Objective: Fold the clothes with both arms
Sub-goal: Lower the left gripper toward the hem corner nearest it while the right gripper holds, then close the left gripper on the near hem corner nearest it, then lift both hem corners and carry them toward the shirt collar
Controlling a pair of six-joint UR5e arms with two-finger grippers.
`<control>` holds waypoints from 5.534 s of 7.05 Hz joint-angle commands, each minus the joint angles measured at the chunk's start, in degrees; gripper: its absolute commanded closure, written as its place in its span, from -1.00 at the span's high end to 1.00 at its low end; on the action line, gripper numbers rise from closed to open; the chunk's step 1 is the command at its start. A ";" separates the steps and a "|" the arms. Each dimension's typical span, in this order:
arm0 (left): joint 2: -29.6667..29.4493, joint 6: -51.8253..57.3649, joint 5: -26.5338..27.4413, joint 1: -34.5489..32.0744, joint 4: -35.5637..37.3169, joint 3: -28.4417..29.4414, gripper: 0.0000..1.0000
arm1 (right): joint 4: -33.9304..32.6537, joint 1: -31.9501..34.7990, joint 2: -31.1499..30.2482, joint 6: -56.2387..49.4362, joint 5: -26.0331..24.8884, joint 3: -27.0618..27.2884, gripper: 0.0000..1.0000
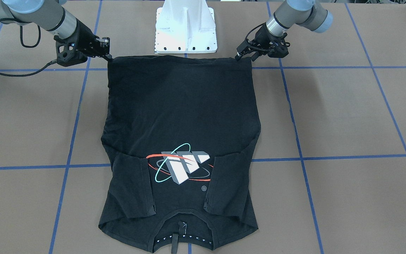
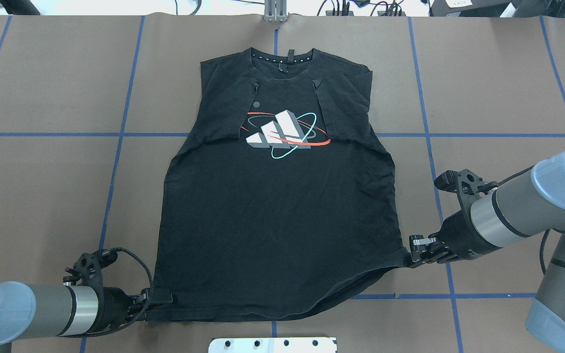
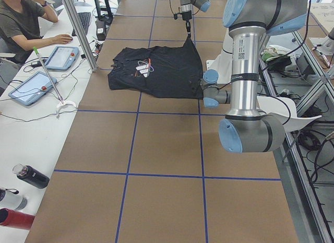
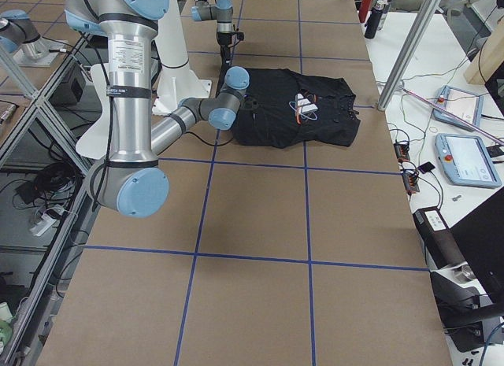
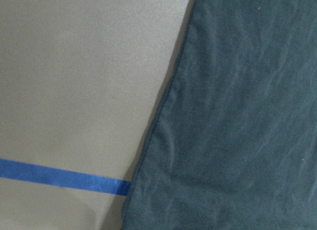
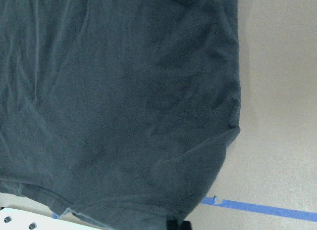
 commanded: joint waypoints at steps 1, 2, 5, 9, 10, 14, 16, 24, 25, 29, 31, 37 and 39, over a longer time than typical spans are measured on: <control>-0.42 0.00 0.00 0.14 0.76 -0.06 0.73 | -0.04 0.77 -0.01 0.00 1.06 0.00 -1.00; -0.42 0.00 0.00 0.14 0.76 -0.07 0.61 | -0.04 0.86 -0.01 0.00 1.06 0.00 -1.00; -0.33 0.00 -0.09 0.14 0.76 -0.68 0.17 | -0.04 0.86 -0.01 0.00 1.06 -0.09 -1.00; -0.33 0.00 -0.09 0.14 1.81 -0.51 -0.97 | -0.04 0.86 -0.01 0.00 1.06 -0.17 -1.00; -0.33 0.00 -0.18 0.05 1.82 -0.50 -1.00 | -0.04 0.78 0.08 0.00 0.98 -0.26 -1.00; 4.38 0.00 -1.05 -0.56 1.82 -8.64 -1.00 | -0.04 0.95 -0.18 0.00 1.41 0.00 -1.00; 8.01 0.09 -5.00 -0.65 1.82 -16.04 -1.00 | 0.05 1.30 -1.84 0.61 5.62 1.31 -1.00; 8.90 -2.09 -24.70 2.07 1.82 -23.27 -1.00 | 16.33 0.17 -14.24 17.36 29.01 3.96 -1.00; 8.90 -2.28 -25.65 0.94 1.91 -22.92 -1.00 | 17.18 1.38 -13.73 17.58 28.84 3.09 -1.00; 6.28 -1.41 -26.98 -14.42 4.81 -21.16 -1.00 | 17.45 16.13 1.89 16.35 28.22 -6.74 -1.00; 2.77 -1.32 -26.98 -21.71 4.81 -18.98 -1.00 | 17.54 18.88 7.00 16.35 25.26 -11.75 -1.00; -12.10 2.90 -30.59 -35.88 6.04 -1.40 -1.00 | 17.54 21.25 15.63 16.35 9.27 -19.77 -1.00; -12.54 2.99 -30.06 -37.83 6.04 0.71 -1.00 | 17.54 21.25 17.56 16.17 4.77 -22.92 -1.00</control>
